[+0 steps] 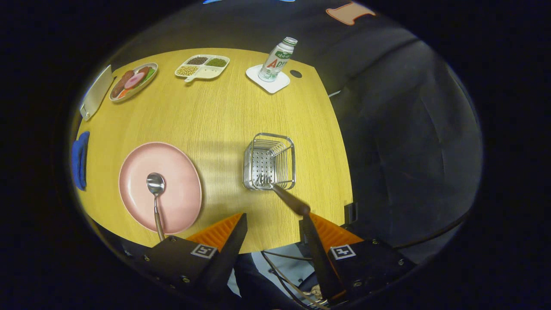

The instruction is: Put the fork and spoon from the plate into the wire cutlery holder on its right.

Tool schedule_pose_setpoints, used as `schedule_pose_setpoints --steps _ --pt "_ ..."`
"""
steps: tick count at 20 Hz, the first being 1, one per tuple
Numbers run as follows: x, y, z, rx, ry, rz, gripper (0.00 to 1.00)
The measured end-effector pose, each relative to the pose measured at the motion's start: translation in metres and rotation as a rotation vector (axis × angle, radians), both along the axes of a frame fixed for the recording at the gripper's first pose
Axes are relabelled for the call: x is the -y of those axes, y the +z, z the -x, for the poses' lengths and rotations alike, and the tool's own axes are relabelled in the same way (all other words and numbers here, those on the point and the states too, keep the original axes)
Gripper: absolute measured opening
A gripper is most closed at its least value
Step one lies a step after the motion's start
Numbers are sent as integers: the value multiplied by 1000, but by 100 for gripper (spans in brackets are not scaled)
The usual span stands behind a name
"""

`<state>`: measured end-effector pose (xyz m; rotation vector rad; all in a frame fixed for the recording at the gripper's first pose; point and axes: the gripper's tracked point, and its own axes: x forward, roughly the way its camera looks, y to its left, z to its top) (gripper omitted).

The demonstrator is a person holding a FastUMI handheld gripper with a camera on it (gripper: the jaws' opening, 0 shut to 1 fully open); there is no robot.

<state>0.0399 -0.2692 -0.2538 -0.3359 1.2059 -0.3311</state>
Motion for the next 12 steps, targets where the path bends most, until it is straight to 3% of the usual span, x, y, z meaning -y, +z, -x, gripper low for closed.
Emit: schedule_pose_setpoints --steps 12 --pt "-32 25 -2 54 62 34 80"
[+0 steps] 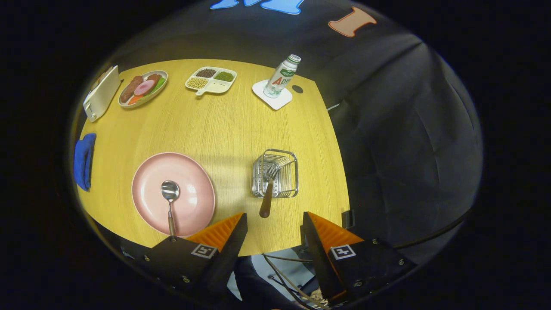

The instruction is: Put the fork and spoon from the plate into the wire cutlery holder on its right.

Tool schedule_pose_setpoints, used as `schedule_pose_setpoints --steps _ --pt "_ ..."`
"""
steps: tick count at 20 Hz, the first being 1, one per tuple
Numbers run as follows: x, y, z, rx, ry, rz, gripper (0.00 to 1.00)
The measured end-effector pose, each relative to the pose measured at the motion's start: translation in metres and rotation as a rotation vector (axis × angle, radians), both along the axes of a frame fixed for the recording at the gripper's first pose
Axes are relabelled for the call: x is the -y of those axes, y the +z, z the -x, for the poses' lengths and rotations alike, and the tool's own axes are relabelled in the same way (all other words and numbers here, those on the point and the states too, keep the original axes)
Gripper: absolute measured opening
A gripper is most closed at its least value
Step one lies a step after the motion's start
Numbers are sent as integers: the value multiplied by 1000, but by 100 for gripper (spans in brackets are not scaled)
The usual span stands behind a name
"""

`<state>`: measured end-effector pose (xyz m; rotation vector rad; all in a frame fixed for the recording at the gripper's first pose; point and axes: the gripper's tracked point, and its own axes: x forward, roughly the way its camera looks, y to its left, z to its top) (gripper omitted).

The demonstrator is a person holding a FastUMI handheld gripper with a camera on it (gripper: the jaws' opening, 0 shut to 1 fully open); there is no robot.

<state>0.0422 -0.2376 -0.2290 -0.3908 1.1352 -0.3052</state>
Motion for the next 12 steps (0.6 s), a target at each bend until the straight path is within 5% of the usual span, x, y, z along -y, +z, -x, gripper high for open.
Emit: schedule_pose_setpoints --steps 12 --pt "-79 -15 14 -19 116 -36 80"
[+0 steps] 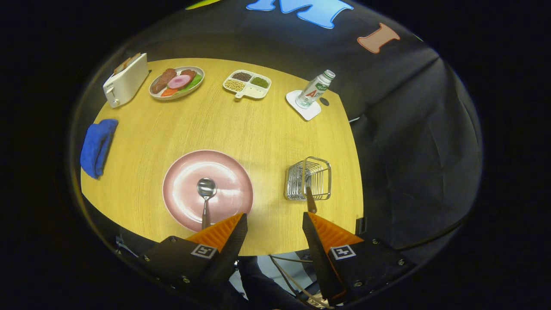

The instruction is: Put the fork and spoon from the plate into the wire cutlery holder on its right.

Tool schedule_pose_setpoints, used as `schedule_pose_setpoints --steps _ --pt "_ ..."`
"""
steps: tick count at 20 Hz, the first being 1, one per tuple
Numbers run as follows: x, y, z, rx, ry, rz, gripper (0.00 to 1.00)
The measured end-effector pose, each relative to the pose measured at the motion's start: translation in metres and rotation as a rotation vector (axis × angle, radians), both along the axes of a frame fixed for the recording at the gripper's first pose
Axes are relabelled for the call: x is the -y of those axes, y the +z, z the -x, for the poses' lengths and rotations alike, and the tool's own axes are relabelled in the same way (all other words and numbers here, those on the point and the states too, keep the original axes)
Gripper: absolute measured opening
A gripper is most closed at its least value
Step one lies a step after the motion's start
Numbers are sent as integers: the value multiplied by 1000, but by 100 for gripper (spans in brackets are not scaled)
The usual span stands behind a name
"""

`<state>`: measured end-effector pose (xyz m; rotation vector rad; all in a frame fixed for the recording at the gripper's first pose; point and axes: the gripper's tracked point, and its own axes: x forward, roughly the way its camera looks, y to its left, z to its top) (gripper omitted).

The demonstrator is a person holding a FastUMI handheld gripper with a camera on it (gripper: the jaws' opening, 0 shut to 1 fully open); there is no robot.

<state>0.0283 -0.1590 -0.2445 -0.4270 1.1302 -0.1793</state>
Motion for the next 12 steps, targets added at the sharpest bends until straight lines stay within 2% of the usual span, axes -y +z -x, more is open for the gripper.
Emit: schedule_pose_setpoints --steps 12 --pt "-60 -72 56 -153 41 -59 80"
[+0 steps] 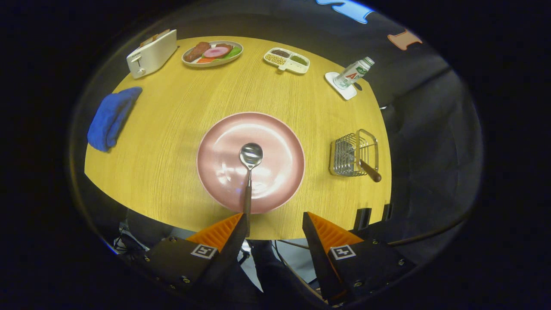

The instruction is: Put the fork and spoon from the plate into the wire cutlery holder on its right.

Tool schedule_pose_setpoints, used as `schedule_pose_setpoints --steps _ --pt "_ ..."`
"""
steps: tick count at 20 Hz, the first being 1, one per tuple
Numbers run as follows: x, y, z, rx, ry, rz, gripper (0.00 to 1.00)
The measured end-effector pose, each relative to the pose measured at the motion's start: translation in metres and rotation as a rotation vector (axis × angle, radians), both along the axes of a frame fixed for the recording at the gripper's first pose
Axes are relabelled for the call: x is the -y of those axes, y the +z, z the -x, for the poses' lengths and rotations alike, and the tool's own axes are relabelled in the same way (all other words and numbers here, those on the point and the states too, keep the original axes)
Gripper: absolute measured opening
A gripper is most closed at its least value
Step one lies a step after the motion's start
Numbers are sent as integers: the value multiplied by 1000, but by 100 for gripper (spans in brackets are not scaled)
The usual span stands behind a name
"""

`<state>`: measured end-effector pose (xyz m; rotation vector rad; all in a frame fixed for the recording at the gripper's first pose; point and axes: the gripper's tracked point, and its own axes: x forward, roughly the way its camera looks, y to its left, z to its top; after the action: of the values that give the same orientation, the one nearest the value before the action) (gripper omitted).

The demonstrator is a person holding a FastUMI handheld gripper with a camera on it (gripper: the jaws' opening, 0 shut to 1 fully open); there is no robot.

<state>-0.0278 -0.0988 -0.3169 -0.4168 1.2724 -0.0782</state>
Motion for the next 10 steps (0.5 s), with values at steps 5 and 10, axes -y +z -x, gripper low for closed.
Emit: schedule_pose_setpoints --steps 5,10 --pt "-8 -36 19 -72 -1 -22 80" --pt "-8 -64 25 -109 -29 -49 80"
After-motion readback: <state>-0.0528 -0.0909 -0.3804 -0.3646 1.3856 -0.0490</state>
